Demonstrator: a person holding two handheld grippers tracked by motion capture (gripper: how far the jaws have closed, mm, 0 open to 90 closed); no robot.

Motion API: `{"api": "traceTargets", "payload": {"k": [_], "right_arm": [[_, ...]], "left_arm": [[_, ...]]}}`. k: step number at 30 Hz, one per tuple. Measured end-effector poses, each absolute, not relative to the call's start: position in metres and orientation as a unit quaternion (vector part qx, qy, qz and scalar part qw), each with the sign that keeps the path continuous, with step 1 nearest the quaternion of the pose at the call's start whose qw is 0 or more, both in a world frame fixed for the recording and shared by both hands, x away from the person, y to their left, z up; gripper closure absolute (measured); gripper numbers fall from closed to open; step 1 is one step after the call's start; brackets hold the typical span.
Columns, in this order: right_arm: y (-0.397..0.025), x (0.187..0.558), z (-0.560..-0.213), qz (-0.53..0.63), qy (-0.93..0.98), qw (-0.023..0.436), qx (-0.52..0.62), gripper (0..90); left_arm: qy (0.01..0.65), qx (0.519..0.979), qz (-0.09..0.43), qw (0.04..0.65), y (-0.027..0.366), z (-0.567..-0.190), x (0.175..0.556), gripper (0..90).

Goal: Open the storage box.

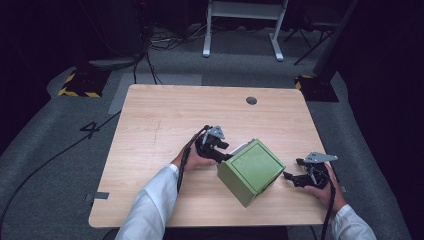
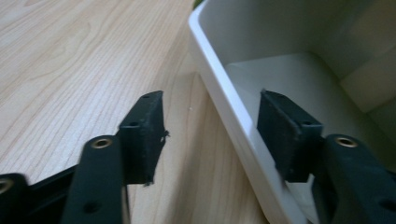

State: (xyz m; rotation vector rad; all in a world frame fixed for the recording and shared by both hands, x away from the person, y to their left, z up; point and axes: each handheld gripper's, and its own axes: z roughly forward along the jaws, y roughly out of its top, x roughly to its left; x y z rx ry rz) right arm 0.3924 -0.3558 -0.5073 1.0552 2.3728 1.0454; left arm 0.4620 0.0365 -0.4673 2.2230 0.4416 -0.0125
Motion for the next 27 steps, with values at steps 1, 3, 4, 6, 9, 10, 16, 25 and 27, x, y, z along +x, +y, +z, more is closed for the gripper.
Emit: {"api": "traceTargets", "payload": {"k": [1,3,4,6,9,10,16,25,27], "right_arm": [[-0.356,0.392,-0.507,0.368,0.835,0.170,0.371,14.5],[-0.356,0.392,-0.507,0.368,0.835,0.170,0.372,14.5],[-0.356,0.392,-0.507,0.368,0.835,0.170,0.372,14.5],[-0.356,0.392,-0.507,0.368,0.835,0.170,0.372,14.5],[-0.356,0.392,-0.507,0.368,0.835,0.170,0.371,14.5],[-0.356,0.392,-0.507,0.368,0.835,0.170,0.372,14.5],[-0.356,0.392,-0.507,0.368,0.835,0.170,0.372,14.5],[-0.356,0.392,-0.507,0.368,0.835,0.170,0.371,14.5],[-0.356,0.392,-0.507,0.368,0.835,0.170,0.372,14.5]], "left_arm": [[0.172,0.891,-0.005,0.421,0.036,-0.467,0.461,45.0],[0.165,0.893,-0.001,0.419,0.035,-0.465,0.460,50.1],[0.162,0.894,0.000,0.418,0.035,-0.465,0.459,50.7],[0.158,0.896,0.003,0.416,0.035,-0.464,0.459,52.3],[0.155,0.897,0.007,0.413,0.037,-0.463,0.460,55.3],[0.159,0.896,0.009,0.414,0.038,-0.463,0.460,55.5],[0.176,0.894,0.015,0.412,0.049,-0.464,0.465,56.9],[0.192,0.891,0.023,0.411,0.062,-0.467,0.469,56.8],[0.196,0.891,0.025,0.409,0.066,-0.467,0.470,56.7]]}}
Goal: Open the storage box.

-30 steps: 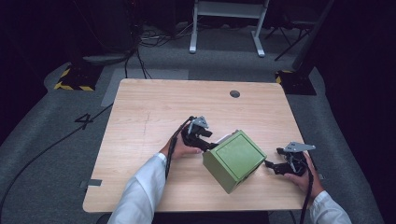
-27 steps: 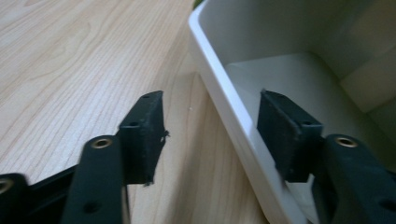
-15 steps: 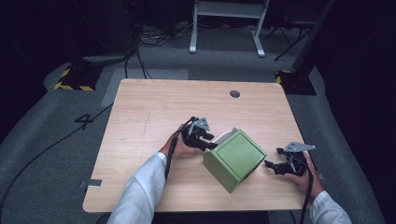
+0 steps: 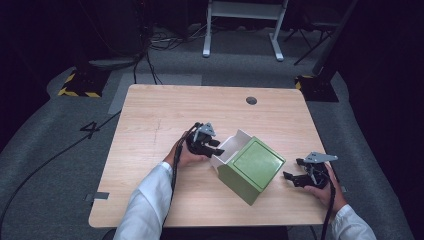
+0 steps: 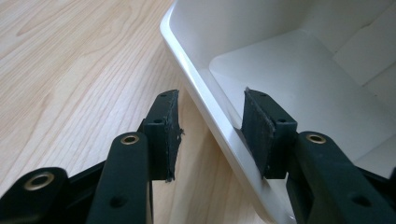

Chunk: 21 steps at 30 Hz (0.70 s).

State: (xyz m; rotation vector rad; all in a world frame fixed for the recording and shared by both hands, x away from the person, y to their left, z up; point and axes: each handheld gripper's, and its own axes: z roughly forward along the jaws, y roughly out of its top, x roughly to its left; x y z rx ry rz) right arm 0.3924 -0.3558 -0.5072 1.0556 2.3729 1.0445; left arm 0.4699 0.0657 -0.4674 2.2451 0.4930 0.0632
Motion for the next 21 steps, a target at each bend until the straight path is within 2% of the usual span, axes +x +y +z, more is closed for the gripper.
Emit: {"api": "traceTargets", "payload": {"k": [21], "right_arm": [[-0.356,0.392,-0.507,0.368,0.835,0.170,0.372,14.5]], "left_arm": [[0.231,0.886,0.040,0.401,0.092,-0.470,0.475,54.4]]}}
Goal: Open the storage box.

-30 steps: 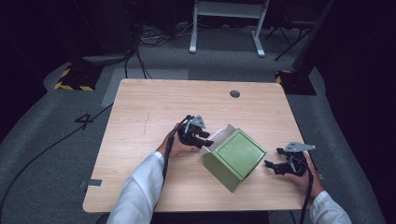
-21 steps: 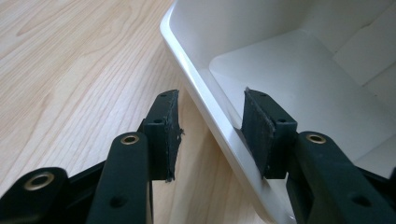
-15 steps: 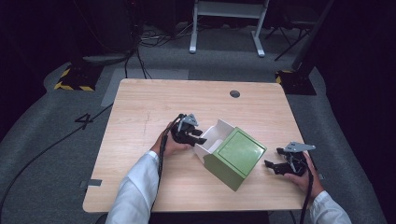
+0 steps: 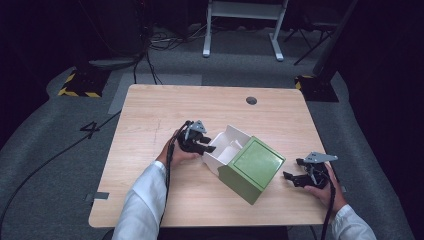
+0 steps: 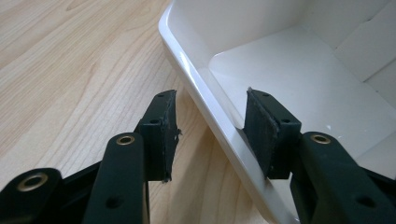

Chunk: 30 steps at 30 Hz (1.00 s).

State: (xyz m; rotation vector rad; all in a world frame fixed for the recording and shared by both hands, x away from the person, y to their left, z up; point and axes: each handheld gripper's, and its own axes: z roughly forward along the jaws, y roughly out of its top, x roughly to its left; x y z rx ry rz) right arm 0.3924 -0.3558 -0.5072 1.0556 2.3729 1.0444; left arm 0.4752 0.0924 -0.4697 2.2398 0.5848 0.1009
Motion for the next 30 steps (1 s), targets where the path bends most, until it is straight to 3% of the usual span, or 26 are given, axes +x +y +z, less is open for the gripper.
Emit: {"api": "traceTargets", "payload": {"k": [30], "right_arm": [[-0.356,0.392,-0.507,0.368,0.835,0.170,0.371,14.5]], "left_arm": [[0.257,0.877,0.057,0.402,0.114,-0.469,0.480,50.1]]}}
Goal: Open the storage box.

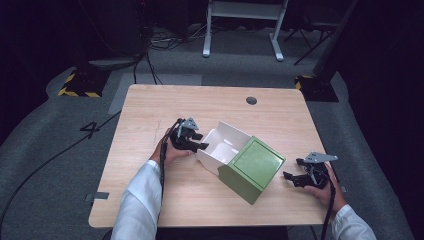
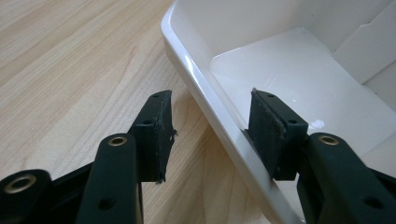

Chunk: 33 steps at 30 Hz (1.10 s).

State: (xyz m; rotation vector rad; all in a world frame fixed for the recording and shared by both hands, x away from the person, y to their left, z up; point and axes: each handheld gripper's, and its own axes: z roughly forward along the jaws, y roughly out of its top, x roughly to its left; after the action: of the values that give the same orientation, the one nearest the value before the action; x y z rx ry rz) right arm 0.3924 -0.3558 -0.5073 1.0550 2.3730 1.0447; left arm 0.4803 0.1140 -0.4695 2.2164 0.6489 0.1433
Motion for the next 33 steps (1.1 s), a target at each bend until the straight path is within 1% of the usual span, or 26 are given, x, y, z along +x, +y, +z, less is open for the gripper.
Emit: {"api": "traceTargets", "payload": {"k": [9,15,19,23,25,28,33], "right_arm": [[-0.356,0.392,-0.507,0.368,0.835,0.170,0.372,14.5],[-0.356,0.392,-0.507,0.368,0.835,0.170,0.371,14.5],[-0.356,0.392,-0.507,0.368,0.835,0.171,0.371,14.5],[-0.356,0.392,-0.507,0.368,0.835,0.171,0.371,14.5],[-0.356,0.392,-0.507,0.368,0.835,0.171,0.371,14.5],[-0.356,0.392,-0.507,0.368,0.835,0.171,0.371,14.5],[-0.356,0.392,-0.507,0.368,0.835,0.171,0.371,14.5]], "left_arm": [[0.261,0.867,0.089,0.416,0.124,-0.452,0.474,49.5],[0.262,0.867,0.114,0.408,0.130,-0.441,0.467,49.4],[0.269,0.866,0.129,0.401,0.137,-0.435,0.463,47.4],[0.282,0.862,0.150,0.393,0.143,-0.431,0.459,43.0],[0.285,0.860,0.163,0.389,0.148,-0.428,0.456,39.3],[0.286,0.860,0.174,0.385,0.153,-0.424,0.453,37.2],[0.282,0.861,0.188,0.380,0.161,-0.418,0.443,36.4]]}}
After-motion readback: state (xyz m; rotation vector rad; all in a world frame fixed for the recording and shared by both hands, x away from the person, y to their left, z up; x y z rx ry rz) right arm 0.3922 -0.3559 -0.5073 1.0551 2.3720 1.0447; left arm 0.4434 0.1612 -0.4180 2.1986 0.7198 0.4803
